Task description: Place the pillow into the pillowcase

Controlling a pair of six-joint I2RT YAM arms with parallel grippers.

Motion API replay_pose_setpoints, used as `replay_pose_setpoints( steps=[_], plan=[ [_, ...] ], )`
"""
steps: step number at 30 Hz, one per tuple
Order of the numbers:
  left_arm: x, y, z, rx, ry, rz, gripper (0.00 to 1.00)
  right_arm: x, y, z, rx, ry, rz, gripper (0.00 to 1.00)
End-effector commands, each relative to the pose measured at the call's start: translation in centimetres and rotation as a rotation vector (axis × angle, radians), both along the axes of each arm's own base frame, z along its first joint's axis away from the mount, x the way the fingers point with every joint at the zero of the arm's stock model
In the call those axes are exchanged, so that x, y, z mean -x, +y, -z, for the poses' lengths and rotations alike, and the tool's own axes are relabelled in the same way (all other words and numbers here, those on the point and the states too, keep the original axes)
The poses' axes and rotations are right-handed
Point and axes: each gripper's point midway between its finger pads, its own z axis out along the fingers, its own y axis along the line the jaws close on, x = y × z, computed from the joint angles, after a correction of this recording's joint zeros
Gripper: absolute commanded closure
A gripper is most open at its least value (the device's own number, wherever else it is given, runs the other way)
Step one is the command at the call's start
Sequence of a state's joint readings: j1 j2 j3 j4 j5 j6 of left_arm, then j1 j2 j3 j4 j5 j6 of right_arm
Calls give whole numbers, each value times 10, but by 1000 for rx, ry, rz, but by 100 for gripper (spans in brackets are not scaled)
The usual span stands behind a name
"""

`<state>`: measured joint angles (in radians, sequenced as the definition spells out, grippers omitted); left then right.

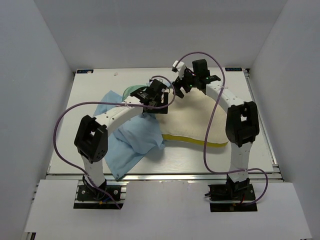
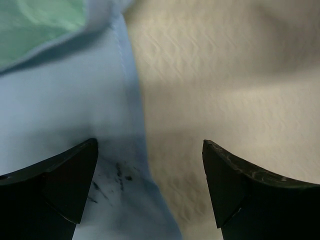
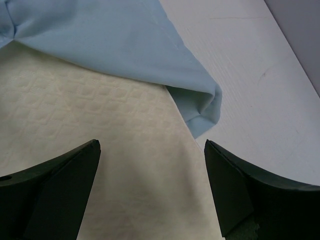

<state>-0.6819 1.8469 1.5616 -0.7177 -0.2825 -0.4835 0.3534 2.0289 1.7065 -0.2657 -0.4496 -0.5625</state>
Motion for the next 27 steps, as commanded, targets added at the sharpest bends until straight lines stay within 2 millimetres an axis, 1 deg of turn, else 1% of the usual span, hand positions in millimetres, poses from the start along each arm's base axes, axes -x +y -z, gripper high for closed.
replay_pose_setpoints(
  steps=[1, 2, 5, 8, 10, 12, 14, 15, 17, 18, 19, 20, 21, 22, 25, 26, 27],
  plan=[
    [-28, 15, -33, -16, -120, -62, 7, -8, 8, -6, -14, -20, -28, 11],
    [-33, 13, -35, -12, -133, -65, 8, -11, 9, -3, -15, -16, -29, 11],
    [-43, 9, -42, -10, -162, -72, 11, -14, 12, -3, -30, -13, -25, 11],
    [-52, 10, -49, -24, -197, -81, 12, -16, 13, -4, -41, -13, -22, 11],
    [-54, 10, -42, -48, -190, -75, 12, -17, 13, -5, -49, -14, -17, 11],
    [-56, 10, -30, -70, -167, -74, 13, -16, 14, -4, -70, 8, -15, 11],
    [-58, 10, -25, -79, -166, -80, 14, -16, 14, -5, -90, 26, -7, 11],
    [-60, 13, -20, -95, -168, -89, 16, -15, 15, -5, -98, 30, -11, 11],
    [-63, 16, -18, -116, -183, -104, 17, -15, 12, -5, -103, 37, -3, 11],
    [-68, 20, -21, -140, -203, -126, 17, -16, 13, -4, -103, 38, 1, 11],
    [-71, 21, -14, -160, -196, -136, 17, -17, 11, -3, -105, 40, 11, 11],
    [-75, 23, -15, -177, -207, -155, 17, -18, 11, -1, -106, 51, 19, 11],
    [-75, 25, -9, -194, -199, -161, 18, -18, 10, -2, -110, 54, 23, 11],
    [-78, 25, -4, -204, -195, -166, 20, -19, 8, -1, -112, 56, 28, 11],
    [-81, 26, 2, -215, -200, -187, 23, -23, 4, -2, -118, 57, 43, 11],
    [-83, 25, 4, -213, -205, -191, 28, -24, 3, -1, -118, 57, 46, 11],
    [-84, 25, 6, -217, -208, -195, 31, -25, 2, -1, -119, 55, 48, 11]
  ],
)
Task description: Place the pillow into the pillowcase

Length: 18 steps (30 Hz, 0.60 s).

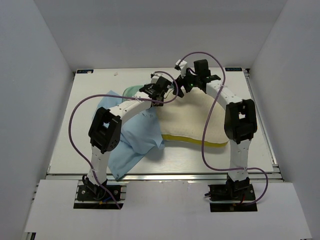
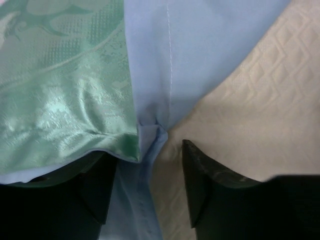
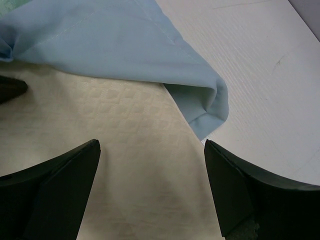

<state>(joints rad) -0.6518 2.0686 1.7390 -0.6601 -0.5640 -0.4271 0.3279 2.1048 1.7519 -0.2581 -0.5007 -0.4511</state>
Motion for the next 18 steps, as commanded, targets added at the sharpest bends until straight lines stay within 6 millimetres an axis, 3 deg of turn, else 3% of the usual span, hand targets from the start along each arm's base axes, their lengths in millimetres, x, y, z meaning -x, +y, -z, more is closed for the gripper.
replay_pose_setpoints(
  steps=[1, 4, 5, 8, 13, 15, 16, 18],
  plan=[
    [-11, 2, -10, -12, -57, -40, 39, -17, 0, -19, -42, -55, 11, 11],
    [-12, 3, -8, -19, -58, -43, 52, -17, 0, -14, -34, -51, -3, 11],
    [-12, 4, -9, -23, -60, -43, 64, -17, 1, -14, -32, -54, -13, 11],
    [-10, 6, -11, -27, -65, -43, 84, -11, 2, -7, -10, -52, -73, 11],
    [-9, 3, -33, 21, -100, -23, 96, -5, 3, 9, 41, -59, -168, 11],
    [-9, -1, -44, 48, -109, -8, 100, -13, 2, 5, 62, -83, -169, 11],
    [-8, -1, -47, 56, -112, -6, 100, -12, 1, 19, 76, -38, -174, 11],
    [-7, -2, -56, 74, -123, -4, 100, -24, 1, 25, 103, -37, -169, 11]
  ],
)
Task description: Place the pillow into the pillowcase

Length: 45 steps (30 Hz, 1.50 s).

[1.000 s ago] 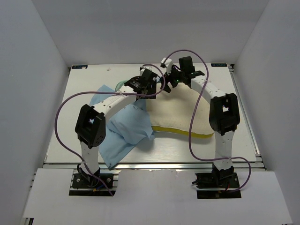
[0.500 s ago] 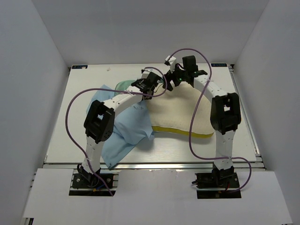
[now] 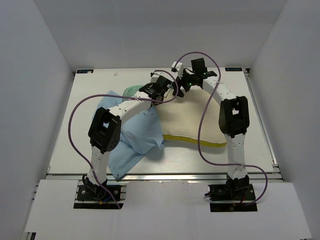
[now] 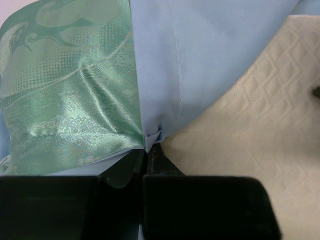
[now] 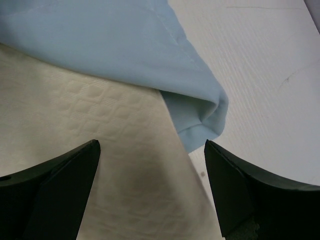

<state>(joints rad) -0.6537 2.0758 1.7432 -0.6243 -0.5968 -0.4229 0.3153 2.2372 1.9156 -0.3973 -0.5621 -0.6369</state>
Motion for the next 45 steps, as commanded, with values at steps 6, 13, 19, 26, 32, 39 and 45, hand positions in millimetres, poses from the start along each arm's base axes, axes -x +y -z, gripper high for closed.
replay_pose_setpoints(
  steps=[6, 13, 19, 26, 32, 39, 45],
  plan=[
    [0, -8, -72, 126, -105, 29, 100, -9, -8, 32, 92, 31, -31, 11],
    [-5, -15, -93, 180, -135, 44, 100, 10, -7, 49, 94, 137, -70, 12],
    [-6, -14, -99, 199, -141, 43, 100, 20, -9, 84, 115, 270, -35, 26],
    [-4, -10, -93, 217, -126, 35, 100, 32, -4, 74, 77, 326, -63, 61],
    [-6, -10, -99, 265, -128, 31, 100, 48, 6, 39, -8, 359, -115, 87],
    [-11, -18, -114, 331, -131, 43, 100, 75, 19, -38, -156, 328, -158, 100],
    [-13, -23, -132, 384, -147, 56, 100, 118, 24, -110, -255, 253, -223, 100]
  ],
)
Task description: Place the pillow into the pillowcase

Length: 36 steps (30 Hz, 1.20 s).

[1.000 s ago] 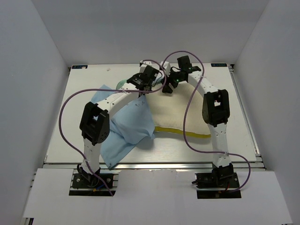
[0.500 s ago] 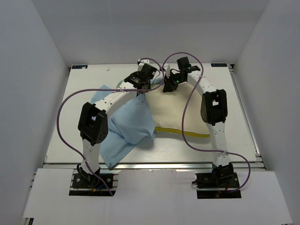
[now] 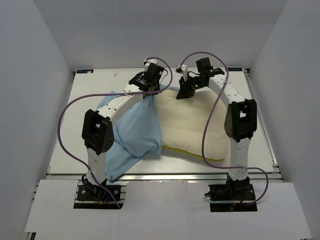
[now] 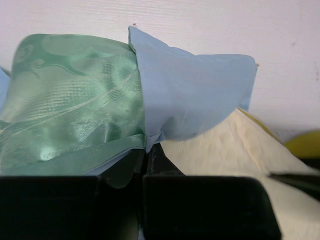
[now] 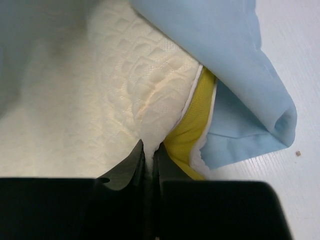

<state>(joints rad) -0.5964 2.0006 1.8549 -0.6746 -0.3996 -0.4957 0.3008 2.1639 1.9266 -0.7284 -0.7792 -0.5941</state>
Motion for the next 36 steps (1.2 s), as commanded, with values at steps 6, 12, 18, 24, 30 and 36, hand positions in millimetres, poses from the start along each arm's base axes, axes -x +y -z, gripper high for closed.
replay_pose_setpoints(
  steps=[6, 12, 18, 24, 30, 36],
  plan=[
    [2, -30, -111, 251, -150, 91, 100, 78, 34, -150, -238, -167, -128, 100],
    [16, -49, -164, 396, -193, 180, 100, 112, 60, -170, -260, -199, -154, 100],
    [36, -58, -216, 535, -239, 244, 100, 112, 68, -165, -249, -258, -79, 100],
    [55, -82, -220, 643, -175, 335, 100, 103, 61, -212, -326, -435, 40, 100],
    [80, -120, -219, 729, -89, 455, 100, 93, 52, -265, -368, -693, 160, 100],
    [85, -140, -198, 740, 0, 487, 100, 93, 56, -256, -353, -739, 152, 100]
  ],
)
